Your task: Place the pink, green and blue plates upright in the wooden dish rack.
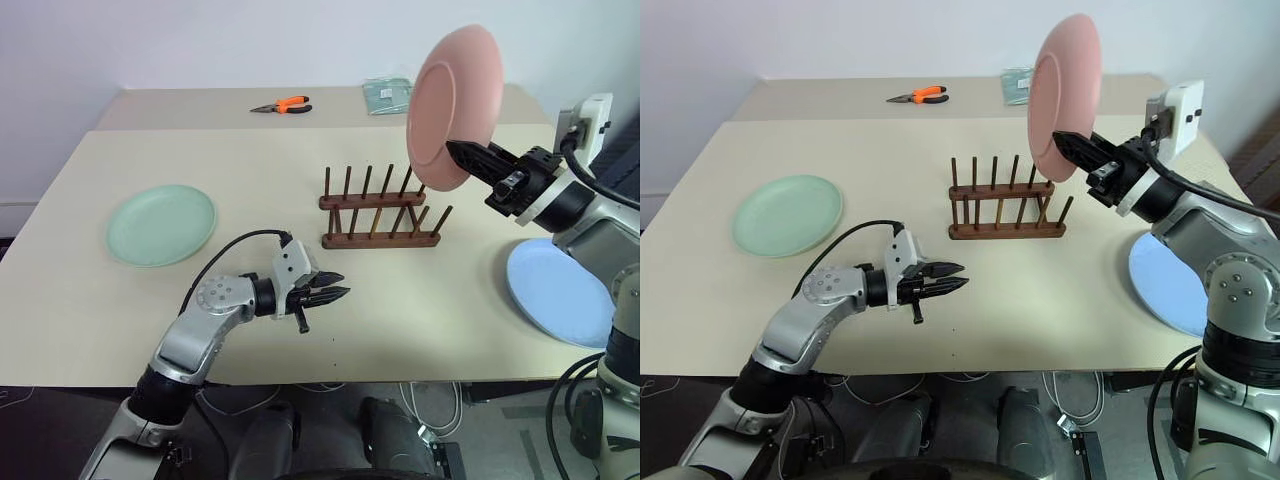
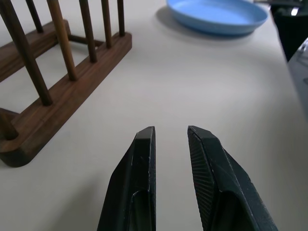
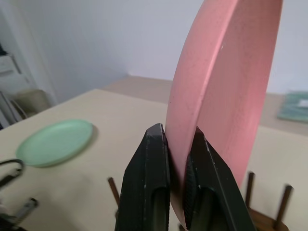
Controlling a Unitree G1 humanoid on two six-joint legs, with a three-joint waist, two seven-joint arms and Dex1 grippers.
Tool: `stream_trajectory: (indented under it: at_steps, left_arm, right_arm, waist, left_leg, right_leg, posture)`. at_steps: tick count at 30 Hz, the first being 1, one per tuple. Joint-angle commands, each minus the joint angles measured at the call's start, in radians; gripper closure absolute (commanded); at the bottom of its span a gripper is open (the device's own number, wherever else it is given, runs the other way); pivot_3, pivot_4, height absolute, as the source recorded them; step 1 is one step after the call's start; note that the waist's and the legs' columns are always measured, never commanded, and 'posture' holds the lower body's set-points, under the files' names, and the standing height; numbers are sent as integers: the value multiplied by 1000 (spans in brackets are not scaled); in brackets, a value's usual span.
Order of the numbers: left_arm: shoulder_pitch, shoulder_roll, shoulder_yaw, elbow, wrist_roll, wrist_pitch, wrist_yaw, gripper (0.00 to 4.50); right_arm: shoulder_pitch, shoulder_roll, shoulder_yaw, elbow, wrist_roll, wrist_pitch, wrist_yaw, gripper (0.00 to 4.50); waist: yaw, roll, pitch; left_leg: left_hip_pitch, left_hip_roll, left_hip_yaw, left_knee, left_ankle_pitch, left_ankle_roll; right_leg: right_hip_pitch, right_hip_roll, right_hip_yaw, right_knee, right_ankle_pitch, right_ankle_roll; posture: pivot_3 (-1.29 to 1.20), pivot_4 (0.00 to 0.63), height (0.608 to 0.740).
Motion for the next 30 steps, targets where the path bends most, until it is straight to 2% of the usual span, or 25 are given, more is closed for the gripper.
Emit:
stream_trajectory:
  at_steps: [1, 6, 7, 8, 13, 16, 19, 20, 21, 26, 30]
  left_arm:
    - [6, 9, 22, -57, -41, 15, 0, 3472]
    - [-2, 14, 27, -64, -55, 24, 13, 3472]
    - [-4, 16, 30, -63, -55, 22, 16, 3472]
    - [-5, 18, 33, -64, -56, 22, 20, 3472]
    - [2, 34, 56, -70, -64, 20, 41, 3472]
    - [-25, 7, 166, -16, -87, 26, 130, 2613]
    - [-103, -32, 327, 105, -34, -12, 352, 1144]
    - [-122, -37, 356, 138, -11, -20, 408, 576]
    - [-157, -25, 424, 201, 38, -18, 534, 105]
    - [-239, 21, 697, 362, 155, 56, 966, 40]
    - [-213, 17, 802, 339, 130, 172, 1055, 40]
  right_arm:
    - [-3, -17, -17, 24, -15, -11, 18, 4432]
    - [3, -2, 10, 88, -50, -13, 35, 4432]
    - [1, 0, 15, 94, -56, -16, 37, 3671]
    - [-1, 0, 19, 96, -67, -23, 38, 3416]
    - [-13, -19, 43, 97, -227, -163, 35, 884]
    - [-61, -52, 34, 131, -310, -255, 52, 830]
    - [-125, -71, 23, 120, -301, -285, 94, 86]
    - [-130, -75, 29, 108, -307, -299, 111, 0]
    - [-143, -78, 67, 65, -319, -316, 137, 0]
    - [-134, -50, 239, -97, -317, -325, 257, 0]
    - [-106, 6, 357, -112, -370, -343, 288, 0]
  waist:
    - [1, 0, 0]
    - [2, 0, 0]
    - [2, 0, 0]
    - [1, 0, 0]
    - [1, 0, 0]
    - [0, 0, 0]
    - [0, 1, 1]
    - [1, 1, 1]
    - [0, 0, 1]
    - [-27, -1, 1]
    - [-18, -5, 0]
  left_leg:
    - [0, 0, 0, 0, 0, 0]
    - [0, 0, 0, 0, 0, 0]
    - [0, 0, 0, 0, 0, 0]
    - [0, 0, 0, 0, 0, 0]
    - [0, 0, 0, 0, 0, 0]
    - [0, 0, 1, 0, 0, 0]
    - [0, 0, 0, 1, 0, 0]
    - [0, 0, 0, 1, 0, 0]
    - [1, 1, -1, 0, 0, 0]
    - [1, 1, -1, -1, 0, 0]
    - [1, 0, -1, -1, 0, -1]
  right_leg:
    - [0, 0, 0, 0, 0, 0]
    - [0, 0, 0, 0, 0, 0]
    - [0, 0, 0, 0, 0, 0]
    - [0, 0, 0, 0, 0, 0]
    - [0, 0, 0, 0, 0, 0]
    - [0, 0, 0, 0, 0, 0]
    - [0, 0, 0, 0, 1, 2]
    - [0, 1, -1, 0, 2, 3]
    - [0, 1, -1, 0, 2, 4]
    - [-1, 1, -1, 0, 2, 4]
    - [-1, 1, -1, 0, 2, 5]
  posture:
    - [0, 150, 740]
    - [0, 150, 740]
    - [0, 150, 740]
    - [0, 150, 740]
    - [0, 150, 740]
    - [0, 150, 740]
    - [0, 150, 740]
    - [0, 150, 740]
    - [0, 150, 740]
    - [0, 150, 740]
    - [0, 150, 740]
